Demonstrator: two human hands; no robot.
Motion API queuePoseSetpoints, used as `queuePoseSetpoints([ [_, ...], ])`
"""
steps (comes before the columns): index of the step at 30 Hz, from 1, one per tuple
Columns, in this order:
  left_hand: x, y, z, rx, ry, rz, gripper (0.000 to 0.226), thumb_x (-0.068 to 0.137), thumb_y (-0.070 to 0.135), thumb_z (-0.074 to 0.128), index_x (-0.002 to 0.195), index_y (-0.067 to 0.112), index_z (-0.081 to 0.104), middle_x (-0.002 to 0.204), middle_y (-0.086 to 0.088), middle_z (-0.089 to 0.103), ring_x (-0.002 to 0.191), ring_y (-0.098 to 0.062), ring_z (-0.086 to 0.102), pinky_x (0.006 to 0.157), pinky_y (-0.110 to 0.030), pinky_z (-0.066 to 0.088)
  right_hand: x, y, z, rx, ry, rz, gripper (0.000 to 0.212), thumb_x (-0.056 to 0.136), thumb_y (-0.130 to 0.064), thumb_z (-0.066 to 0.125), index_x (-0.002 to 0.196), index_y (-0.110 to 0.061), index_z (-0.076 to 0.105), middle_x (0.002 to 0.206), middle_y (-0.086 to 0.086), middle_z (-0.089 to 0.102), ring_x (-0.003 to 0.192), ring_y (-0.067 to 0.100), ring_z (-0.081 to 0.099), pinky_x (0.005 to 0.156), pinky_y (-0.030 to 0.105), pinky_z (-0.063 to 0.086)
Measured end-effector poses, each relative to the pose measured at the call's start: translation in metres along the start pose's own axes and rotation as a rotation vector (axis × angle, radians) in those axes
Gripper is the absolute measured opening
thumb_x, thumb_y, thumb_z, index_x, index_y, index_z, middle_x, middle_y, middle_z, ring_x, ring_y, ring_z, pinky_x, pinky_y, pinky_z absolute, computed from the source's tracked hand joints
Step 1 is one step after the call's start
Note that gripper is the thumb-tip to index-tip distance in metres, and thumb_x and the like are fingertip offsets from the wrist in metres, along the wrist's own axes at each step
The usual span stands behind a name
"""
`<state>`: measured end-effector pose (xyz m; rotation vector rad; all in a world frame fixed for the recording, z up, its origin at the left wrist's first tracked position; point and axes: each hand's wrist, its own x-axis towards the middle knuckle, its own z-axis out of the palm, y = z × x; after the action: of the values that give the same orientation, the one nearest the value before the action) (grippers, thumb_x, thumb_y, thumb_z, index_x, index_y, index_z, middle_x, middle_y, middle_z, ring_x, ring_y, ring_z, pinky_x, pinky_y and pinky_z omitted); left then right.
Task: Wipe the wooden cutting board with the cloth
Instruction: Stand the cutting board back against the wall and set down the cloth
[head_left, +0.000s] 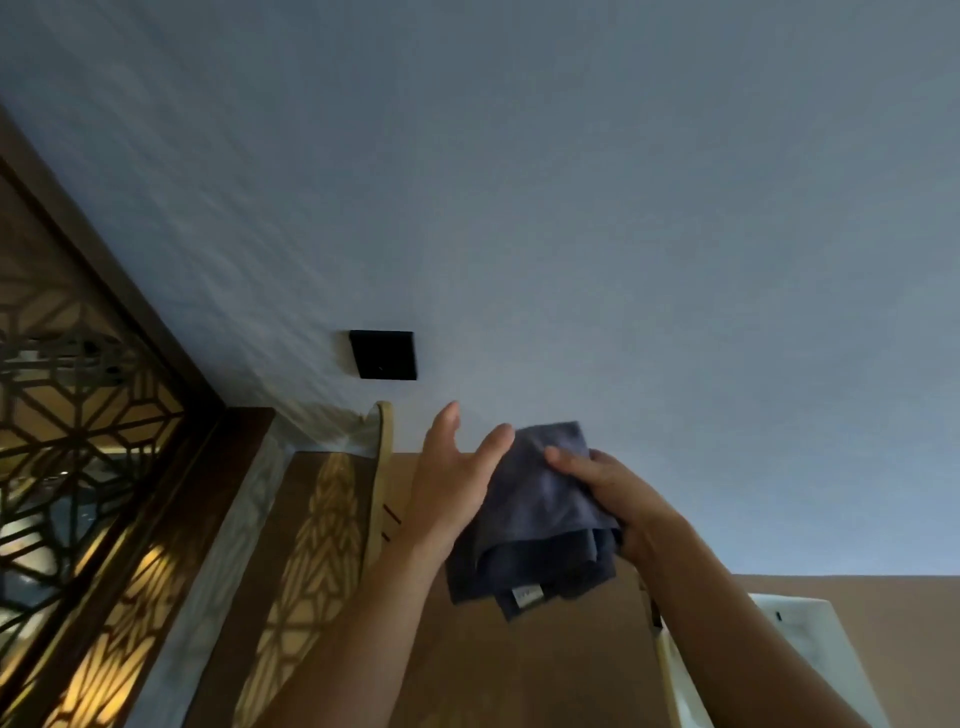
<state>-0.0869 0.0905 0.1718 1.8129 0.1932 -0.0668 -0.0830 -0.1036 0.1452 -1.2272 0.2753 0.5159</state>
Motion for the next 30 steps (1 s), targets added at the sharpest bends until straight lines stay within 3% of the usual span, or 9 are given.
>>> queuePoseSetpoints([
  [2,0.009,-0.001,0.018,-0.205,-0.145,-0.201,0.102,0.083,0.063,0.076,0.164,0.017,0.033,0.163,-0.009,0.045,0.143,-0.027,0.051,0.114,-0.042,0.045,-0.013,-0.012,-0.017,0.118,-0.011,-0.042,0.063,0.075,-0.028,0.09,0.123,0.003,0.065,0.116,0.027,0.075,0.106,0.04,0.074,0.078,0.039,0.063],
  [5,0.017,-0.016,0.033,-0.561,-0.415,-0.455,0.081,0.077,0.056,0.087,0.136,0.003,0.069,0.136,-0.021,0.071,0.12,-0.035,0.071,0.102,-0.045,0.057,-0.019,-0.017,-0.042,0.224,-0.024,-0.076,0.06,0.079,-0.02,0.085,0.128,0.006,0.063,0.116,0.029,0.073,0.104,0.041,0.074,0.076,0.04,0.063],
  [8,0.018,-0.036,0.051,-0.657,-0.53,-0.522,0.071,0.077,0.038,0.092,0.13,-0.005,0.072,0.134,-0.029,0.069,0.121,-0.041,0.068,0.1,-0.045,0.055,-0.016,-0.009,-0.065,0.297,0.007,-0.054,0.055,0.089,-0.018,0.076,0.134,0.007,0.058,0.118,0.031,0.071,0.105,0.041,0.072,0.076,0.042,0.063],
  [11,0.026,-0.048,0.072,-0.562,-0.454,-0.487,0.068,0.075,0.022,0.093,0.131,-0.008,0.07,0.131,-0.031,0.07,0.111,-0.04,0.071,0.088,-0.045,0.059,-0.007,0.001,-0.084,0.285,0.065,-0.029,0.054,0.091,-0.019,0.075,0.136,0.004,0.058,0.13,0.033,0.066,0.116,0.044,0.068,0.08,0.043,0.063],
  [15,0.045,-0.058,0.085,-0.374,-0.331,-0.425,0.045,0.083,0.02,0.088,0.122,0.005,0.072,0.108,-0.015,0.083,0.101,-0.032,0.078,0.077,-0.041,0.063,0.013,0.006,-0.104,0.188,0.109,-0.017,0.04,0.095,-0.021,0.072,0.129,-0.003,0.064,0.12,0.026,0.074,0.111,0.038,0.073,0.076,0.038,0.064],
  [19,0.07,-0.071,0.093,-0.215,-0.215,-0.335,0.039,0.087,0.026,0.084,0.12,0.013,0.067,0.108,-0.014,0.08,0.099,-0.032,0.077,0.081,-0.046,0.064,0.048,0.006,-0.117,0.011,0.144,-0.047,0.033,0.097,-0.019,0.07,0.124,-0.001,0.065,0.118,0.024,0.075,0.109,0.036,0.074,0.084,0.042,0.063],
  [26,0.124,-0.129,0.117,0.011,-0.054,-0.274,0.018,0.096,0.018,0.074,0.107,0.01,0.062,0.096,-0.01,0.071,0.088,-0.03,0.069,0.062,-0.035,0.054,0.139,0.042,-0.131,-0.465,0.391,-0.087,0.02,0.094,-0.009,0.065,0.111,0.001,0.062,0.108,0.024,0.073,0.103,0.039,0.071,0.087,0.052,0.06],
  [28,0.135,-0.152,0.124,0.054,-0.02,-0.27,0.013,0.094,0.004,0.071,0.096,0.014,0.062,0.087,-0.007,0.07,0.086,-0.031,0.068,0.064,-0.036,0.054,0.16,0.057,-0.136,-0.649,0.456,-0.069,0.023,0.092,-0.011,0.063,0.113,0.0,0.059,0.108,0.021,0.071,0.104,0.038,0.068,0.085,0.048,0.057],
  [30,0.142,-0.169,0.13,0.098,0.004,-0.265,0.02,0.094,-0.004,0.07,0.101,0.013,0.063,0.088,-0.002,0.071,0.084,-0.027,0.068,0.064,-0.032,0.056,0.174,0.07,-0.141,-0.787,0.529,-0.062,0.027,0.092,-0.013,0.062,0.115,0.0,0.057,0.113,0.021,0.069,0.106,0.038,0.066,0.08,0.037,0.049],
])
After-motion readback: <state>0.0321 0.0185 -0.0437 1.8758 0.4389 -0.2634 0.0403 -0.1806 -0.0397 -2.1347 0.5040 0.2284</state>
